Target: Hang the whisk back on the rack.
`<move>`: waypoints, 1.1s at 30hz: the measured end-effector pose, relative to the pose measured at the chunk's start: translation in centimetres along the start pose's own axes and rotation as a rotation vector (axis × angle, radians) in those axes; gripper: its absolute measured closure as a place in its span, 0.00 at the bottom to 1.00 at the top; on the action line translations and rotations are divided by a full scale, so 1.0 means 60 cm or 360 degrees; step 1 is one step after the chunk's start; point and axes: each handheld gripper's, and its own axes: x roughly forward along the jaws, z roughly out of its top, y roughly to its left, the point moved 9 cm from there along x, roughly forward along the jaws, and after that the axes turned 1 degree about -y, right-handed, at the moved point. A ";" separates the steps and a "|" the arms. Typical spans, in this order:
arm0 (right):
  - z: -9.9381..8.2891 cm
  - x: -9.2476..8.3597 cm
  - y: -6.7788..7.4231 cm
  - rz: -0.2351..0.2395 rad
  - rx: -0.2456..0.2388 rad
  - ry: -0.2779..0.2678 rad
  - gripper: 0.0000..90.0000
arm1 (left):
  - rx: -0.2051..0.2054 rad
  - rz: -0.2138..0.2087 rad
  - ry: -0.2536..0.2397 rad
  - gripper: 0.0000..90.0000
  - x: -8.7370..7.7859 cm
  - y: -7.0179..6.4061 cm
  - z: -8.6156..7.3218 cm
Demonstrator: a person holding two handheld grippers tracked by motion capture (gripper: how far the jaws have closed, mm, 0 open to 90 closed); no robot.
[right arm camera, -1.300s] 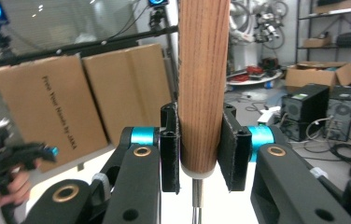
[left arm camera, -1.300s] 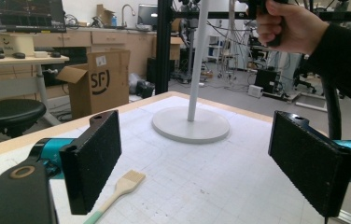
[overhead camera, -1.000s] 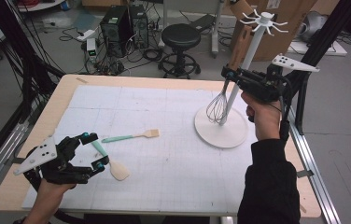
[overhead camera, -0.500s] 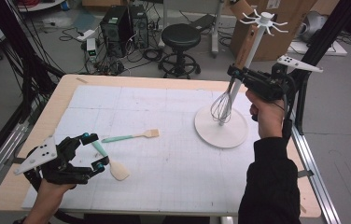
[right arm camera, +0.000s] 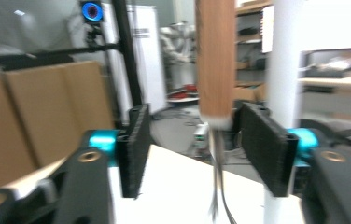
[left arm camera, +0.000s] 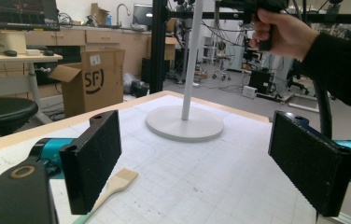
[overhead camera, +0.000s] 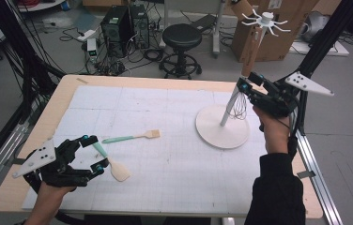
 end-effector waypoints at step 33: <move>-0.157 -0.142 0.056 0.0089 -0.0228 0.0260 0.23 | -0.0029 0.0067 -0.0006 0.20 -0.025 0.016 -0.016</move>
